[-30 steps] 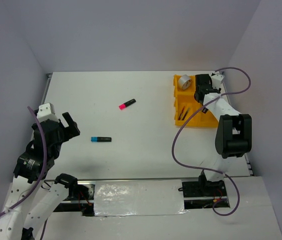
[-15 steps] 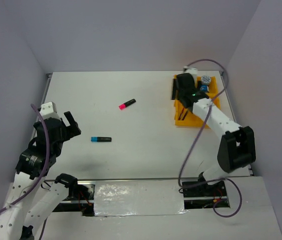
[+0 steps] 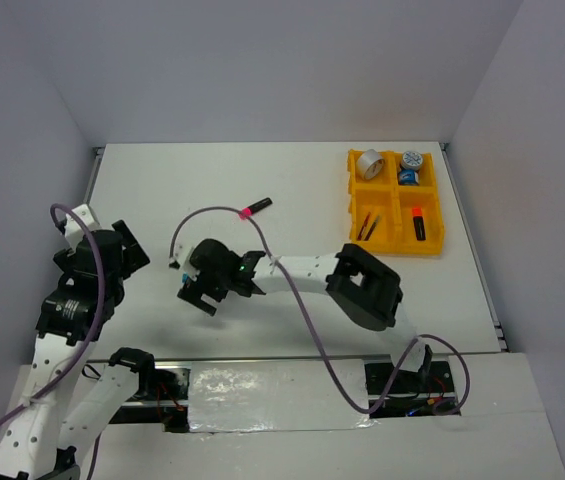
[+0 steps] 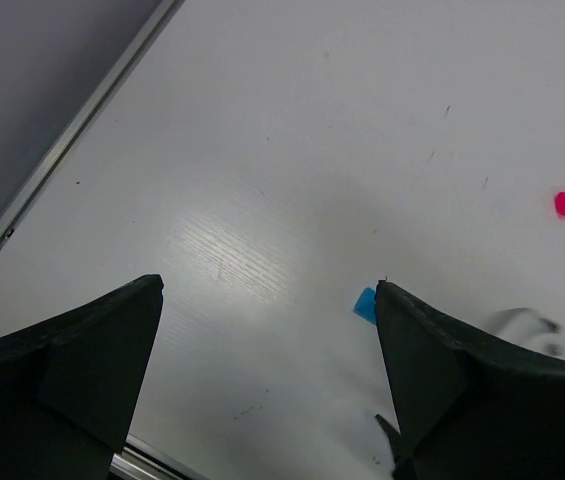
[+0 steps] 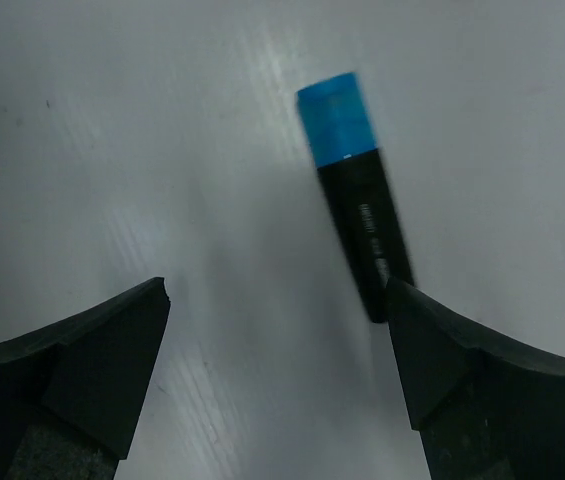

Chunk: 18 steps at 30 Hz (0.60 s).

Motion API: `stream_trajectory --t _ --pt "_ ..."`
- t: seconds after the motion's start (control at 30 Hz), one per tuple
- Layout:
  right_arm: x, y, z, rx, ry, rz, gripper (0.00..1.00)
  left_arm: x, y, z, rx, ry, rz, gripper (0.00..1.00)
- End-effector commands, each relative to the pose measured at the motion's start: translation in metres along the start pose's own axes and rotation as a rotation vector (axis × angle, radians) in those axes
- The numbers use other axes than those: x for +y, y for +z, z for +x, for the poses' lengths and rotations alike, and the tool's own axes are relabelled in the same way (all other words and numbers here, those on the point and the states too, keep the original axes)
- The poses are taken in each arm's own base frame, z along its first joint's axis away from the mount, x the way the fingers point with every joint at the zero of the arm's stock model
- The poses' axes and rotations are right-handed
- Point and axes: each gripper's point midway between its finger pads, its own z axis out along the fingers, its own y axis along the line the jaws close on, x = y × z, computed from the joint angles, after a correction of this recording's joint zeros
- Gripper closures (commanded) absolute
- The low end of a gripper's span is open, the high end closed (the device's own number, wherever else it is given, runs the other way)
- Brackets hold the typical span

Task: Sort the stationery into containers
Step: Pick up the pen from the center of the board.

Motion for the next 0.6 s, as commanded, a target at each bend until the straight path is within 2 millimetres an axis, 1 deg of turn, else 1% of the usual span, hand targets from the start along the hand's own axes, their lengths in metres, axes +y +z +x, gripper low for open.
stream_trajectory --t 0.0,0.07,0.1,0.13,0.2,0.27,0.3,0.37,0.4,0.43,0.47,0.5,0.53,0.57 --pt "0.003 0.011 -0.020 -0.045 -0.085 -0.043 0.05 0.003 -0.008 -0.017 -0.066 -0.051 0.006 0.01" --pt "0.003 0.019 -0.022 -0.049 -0.112 -0.056 0.06 0.000 -0.009 -0.018 -0.071 -0.047 0.030 0.01" --pt "0.002 0.028 -0.012 -0.019 -0.118 -0.054 0.06 -0.003 -0.009 -0.017 -0.067 -0.044 0.043 0.01" --pt "0.000 0.031 -0.015 -0.020 -0.127 -0.047 0.07 -0.004 -0.009 -0.018 -0.068 -0.036 0.052 0.01" --pt "0.001 0.040 -0.004 -0.002 -0.130 -0.051 0.09 -0.011 -0.008 -0.015 -0.053 -0.018 0.085 0.01" --pt "0.005 0.045 0.001 0.006 -0.126 -0.071 0.12 -0.013 -0.007 -0.014 -0.048 -0.010 0.094 0.01" --pt "0.006 0.048 0.008 0.023 -0.122 -0.080 0.14 -0.014 -0.006 -0.014 -0.045 -0.008 0.096 0.01" --pt "0.008 0.050 0.011 0.030 -0.122 -0.088 0.16 -0.015 -0.006 -0.013 -0.041 -0.002 0.102 0.01" --pt "0.007 0.047 0.006 0.012 -0.118 -0.079 0.16 -0.016 -0.006 -0.013 -0.043 -0.003 0.105 0.01" --pt "0.006 0.046 0.009 0.014 -0.115 -0.075 0.16 -0.016 -0.007 -0.013 -0.043 -0.004 0.110 0.01" --pt "0.002 0.044 0.005 -0.001 -0.103 -0.059 0.15 -0.017 -0.007 -0.014 -0.046 -0.006 0.112 0.01" --pt "-0.006 0.042 0.000 -0.007 -0.070 -0.013 0.14 -0.016 -0.007 -0.013 -0.045 -0.004 0.111 0.01" --pt "-0.009 0.040 -0.009 -0.022 -0.053 0.013 0.13 -0.016 -0.008 -0.014 -0.049 -0.007 0.113 0.01" --pt "-0.013 0.040 -0.012 -0.027 -0.036 0.036 0.13 -0.016 -0.008 -0.013 -0.047 -0.006 0.115 0.01"
